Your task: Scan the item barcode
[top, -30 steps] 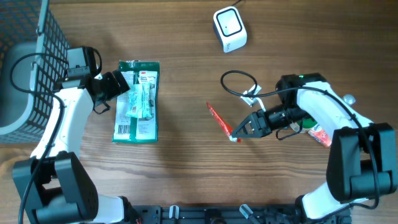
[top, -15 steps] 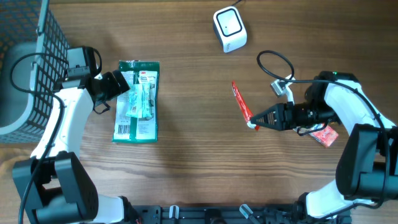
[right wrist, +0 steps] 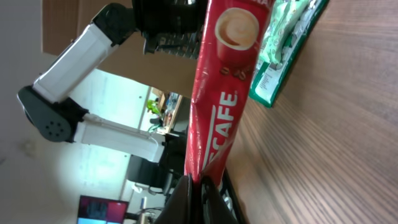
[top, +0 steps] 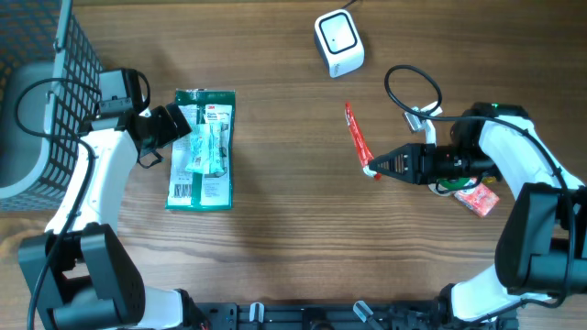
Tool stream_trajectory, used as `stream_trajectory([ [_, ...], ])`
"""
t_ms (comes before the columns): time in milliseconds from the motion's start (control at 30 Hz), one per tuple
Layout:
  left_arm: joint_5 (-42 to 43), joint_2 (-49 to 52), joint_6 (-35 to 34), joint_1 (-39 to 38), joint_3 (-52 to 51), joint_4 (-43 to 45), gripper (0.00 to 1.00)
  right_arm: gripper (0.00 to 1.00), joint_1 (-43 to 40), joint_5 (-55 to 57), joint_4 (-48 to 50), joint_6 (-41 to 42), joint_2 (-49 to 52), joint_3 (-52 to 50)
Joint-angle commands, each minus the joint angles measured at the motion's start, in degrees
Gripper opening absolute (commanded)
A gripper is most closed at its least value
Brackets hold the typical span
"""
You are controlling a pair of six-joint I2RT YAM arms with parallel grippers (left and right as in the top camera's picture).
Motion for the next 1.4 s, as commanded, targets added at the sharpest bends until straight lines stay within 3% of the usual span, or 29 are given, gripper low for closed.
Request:
stream_trajectory([
  [0,0.44,-0.98,-0.31,0.22,0.52,0.04,1.00,0.04,2.64,-1.88,8.00,6.80,0.39,1.27],
  [167,0.46,-0.98,-0.31,0.22,0.52,0.04,1.00,0.04,10.23,-1.99,29.88,31.69,0.39,1.27],
  [267,0.44,-0.98,-0.31,0.22,0.52,0.04,1.00,0.04,11.69,-1.84,35.74,41.03,0.39,1.27],
  [433,0.44,-0.98,-0.31,0.22,0.52,0.04,1.00,0.04,11.82,6.36,29.11,40.26,0.39,1.25],
  [533,0.44,-0.98,-0.28,0.22,0.52,0.04,1.00,0.04,12.28,8.17,19.28,29.75,0.39,1.25],
  [667,0.44,-0.98,-0.31,0.22,0.52,0.04,1.00,0.04,13.44,13.16,11.50,23.69,0.39,1.09],
  [967,0.44,-0.98,-0.31,0.22,0.52,0.04,1.00,0.04,15.91,17.27,12.24,24.37,0.39,0.20],
  [1000,0.44,-0.98,-0.31,0.22,0.52,0.04,1.00,0.04,15.91,19.23,13.88,26.95,0.39,0.20],
  [1133,0.44,-0.98,-0.31,0.22,0.52,0.04,1.00,0.04,16.17,34.25,34.67,54.03,0.39,0.24],
  [1300,0.44,-0.98,-0.31,0.22,0.52,0.04,1.00,0.05,20.28,40.87,52.15,59.65,0.39,0.26],
  [1367,0.46,-0.98,-0.31,0.22,0.52,0.04,1.00,0.04,22.49,45.57,52.11,60.96,0.39,2.08],
])
